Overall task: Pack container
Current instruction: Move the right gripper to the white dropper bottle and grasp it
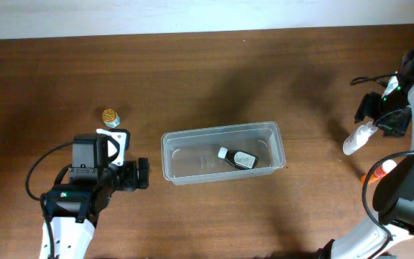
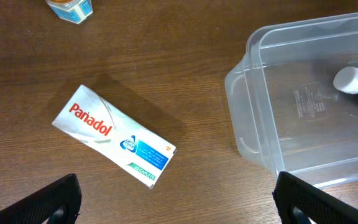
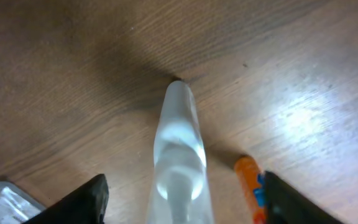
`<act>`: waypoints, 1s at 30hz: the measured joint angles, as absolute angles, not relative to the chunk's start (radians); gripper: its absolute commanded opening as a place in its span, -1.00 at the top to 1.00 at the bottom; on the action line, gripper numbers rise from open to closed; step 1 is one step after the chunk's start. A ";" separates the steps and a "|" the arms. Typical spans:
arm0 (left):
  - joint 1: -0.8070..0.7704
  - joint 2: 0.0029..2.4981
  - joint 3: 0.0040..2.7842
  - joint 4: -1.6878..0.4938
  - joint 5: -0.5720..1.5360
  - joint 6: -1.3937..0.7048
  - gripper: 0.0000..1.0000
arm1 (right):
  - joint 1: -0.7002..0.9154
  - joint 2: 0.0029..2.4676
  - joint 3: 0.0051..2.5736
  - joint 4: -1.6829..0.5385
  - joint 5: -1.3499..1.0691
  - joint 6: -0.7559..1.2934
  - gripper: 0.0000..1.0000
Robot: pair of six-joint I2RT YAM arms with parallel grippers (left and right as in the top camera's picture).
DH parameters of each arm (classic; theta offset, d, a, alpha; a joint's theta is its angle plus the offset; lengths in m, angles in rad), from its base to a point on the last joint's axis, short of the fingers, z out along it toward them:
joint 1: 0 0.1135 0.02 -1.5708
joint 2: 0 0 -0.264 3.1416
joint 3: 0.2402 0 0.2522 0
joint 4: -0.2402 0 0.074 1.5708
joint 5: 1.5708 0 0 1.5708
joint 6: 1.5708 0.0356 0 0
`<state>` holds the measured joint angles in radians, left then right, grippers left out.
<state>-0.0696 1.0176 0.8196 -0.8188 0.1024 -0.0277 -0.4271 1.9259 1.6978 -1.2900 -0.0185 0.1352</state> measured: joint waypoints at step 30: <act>-0.070 1.018 0.820 -0.819 0.109 -0.028 -0.99 | -0.427 1.931 1.664 -1.279 -0.047 0.132 0.47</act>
<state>-0.0696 1.0176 0.8196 -0.8188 0.1093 -0.0277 -0.4271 1.9312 1.6638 -1.2789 -0.0475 0.1318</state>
